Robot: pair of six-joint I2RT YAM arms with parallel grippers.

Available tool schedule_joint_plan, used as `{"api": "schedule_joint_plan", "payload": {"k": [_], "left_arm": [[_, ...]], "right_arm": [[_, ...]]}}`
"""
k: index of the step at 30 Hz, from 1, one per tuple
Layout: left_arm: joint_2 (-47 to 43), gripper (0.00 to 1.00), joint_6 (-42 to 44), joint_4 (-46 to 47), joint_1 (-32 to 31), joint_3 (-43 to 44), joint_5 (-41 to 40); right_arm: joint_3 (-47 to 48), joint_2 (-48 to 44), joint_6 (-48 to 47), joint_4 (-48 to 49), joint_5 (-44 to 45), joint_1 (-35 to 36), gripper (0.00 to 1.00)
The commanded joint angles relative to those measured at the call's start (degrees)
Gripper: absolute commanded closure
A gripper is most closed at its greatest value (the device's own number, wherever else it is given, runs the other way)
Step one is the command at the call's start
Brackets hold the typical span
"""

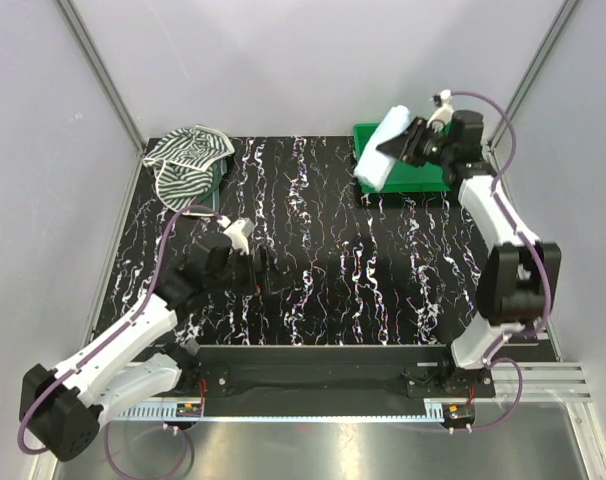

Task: Roll the towels
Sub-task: Place the rolled towel into the container

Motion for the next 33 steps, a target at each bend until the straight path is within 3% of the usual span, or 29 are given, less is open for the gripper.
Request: {"api": "schedule_joint_plan", "payload": {"k": [1, 2, 8, 12, 20, 23, 25, 29, 33], "left_arm": [[-3.6, 0.07, 5.4, -9.9, -0.1, 2.9, -3.8], [-4.9, 0.07, 5.3, -10.9, 0.0, 3.3, -3.5], [-4.7, 0.06, 9.6, -17.8, 0.0, 9.7, -2.5], [-4.0, 0.01, 16.4, -22.4, -0.1, 16.0, -5.6], [-7.8, 0.01, 19.0, -19.1, 0.1, 12.7, -8.9], [-8.1, 0.01, 18.9, -19.0, 0.1, 12.5, -9.8], [-8.3, 0.01, 18.9, -18.8, 0.1, 12.3, -9.6], [-8.1, 0.01, 18.7, -18.7, 0.1, 12.0, -10.0], [-8.4, 0.01, 18.8, -18.5, 0.2, 11.9, -9.8]], "right_arm": [[9.2, 11.0, -2.5, 0.1, -12.7, -4.6, 1.0], [13.8, 13.3, -2.0, 1.5, -15.3, -7.6, 1.0], [34.5, 31.4, -4.1, -2.3, -20.9, -8.5, 1.0], [41.3, 42.0, -2.5, 0.8, -22.2, -8.5, 1.0], [60.3, 61.6, 9.1, 11.0, -27.6, -8.2, 1.0], [67.6, 67.2, 8.6, 7.3, -28.4, -7.8, 1.0], [70.4, 68.7, 5.6, -0.2, -27.1, -7.3, 1.0], [70.3, 69.1, -4.8, -10.7, -21.7, -6.8, 1.0], [71.2, 69.3, -6.0, -13.5, -19.7, -6.3, 1.0]]}}
